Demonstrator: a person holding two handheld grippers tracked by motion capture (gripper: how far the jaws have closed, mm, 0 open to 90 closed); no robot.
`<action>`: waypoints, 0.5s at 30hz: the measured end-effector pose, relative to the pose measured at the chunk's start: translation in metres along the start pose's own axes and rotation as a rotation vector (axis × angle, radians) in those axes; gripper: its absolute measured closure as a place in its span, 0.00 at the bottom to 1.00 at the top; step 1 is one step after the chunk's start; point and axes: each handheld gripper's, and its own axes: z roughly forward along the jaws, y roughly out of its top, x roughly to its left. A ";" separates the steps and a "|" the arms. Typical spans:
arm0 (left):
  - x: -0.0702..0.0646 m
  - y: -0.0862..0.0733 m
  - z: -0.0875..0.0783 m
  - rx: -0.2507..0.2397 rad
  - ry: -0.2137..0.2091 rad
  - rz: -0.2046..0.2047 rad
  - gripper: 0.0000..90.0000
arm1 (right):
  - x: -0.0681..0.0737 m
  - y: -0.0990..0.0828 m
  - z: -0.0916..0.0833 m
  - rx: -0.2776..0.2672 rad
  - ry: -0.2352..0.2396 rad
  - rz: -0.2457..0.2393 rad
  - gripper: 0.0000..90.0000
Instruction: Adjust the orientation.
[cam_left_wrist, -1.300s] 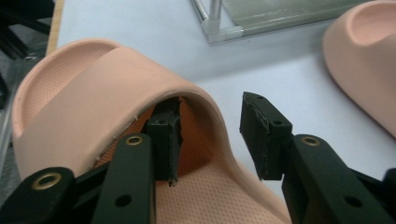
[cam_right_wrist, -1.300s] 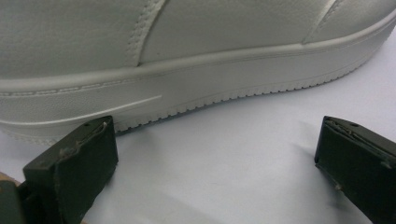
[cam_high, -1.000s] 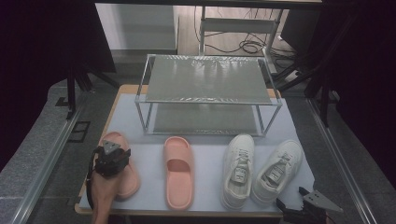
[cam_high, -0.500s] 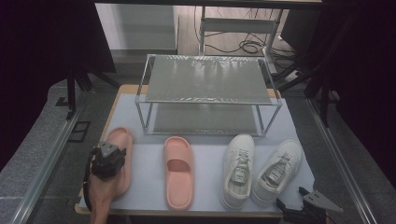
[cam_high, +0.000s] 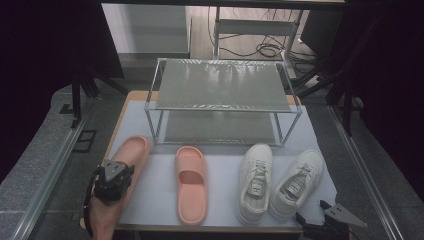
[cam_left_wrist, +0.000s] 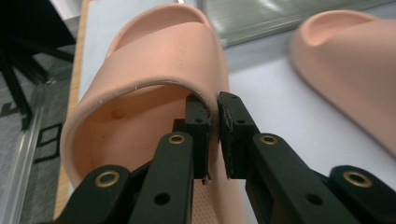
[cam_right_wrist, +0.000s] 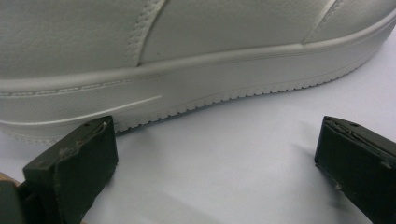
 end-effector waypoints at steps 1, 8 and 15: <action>-0.003 0.001 -0.002 -0.003 -0.007 0.010 0.92 | 0.000 0.000 0.000 0.000 0.000 0.000 0.00; -0.026 0.005 -0.010 -0.020 -0.072 0.063 0.92 | 0.000 0.000 0.000 0.000 0.000 0.000 0.00; -0.041 0.012 0.003 -0.001 -0.071 0.098 0.92 | 0.000 0.000 0.000 0.000 0.001 0.000 0.00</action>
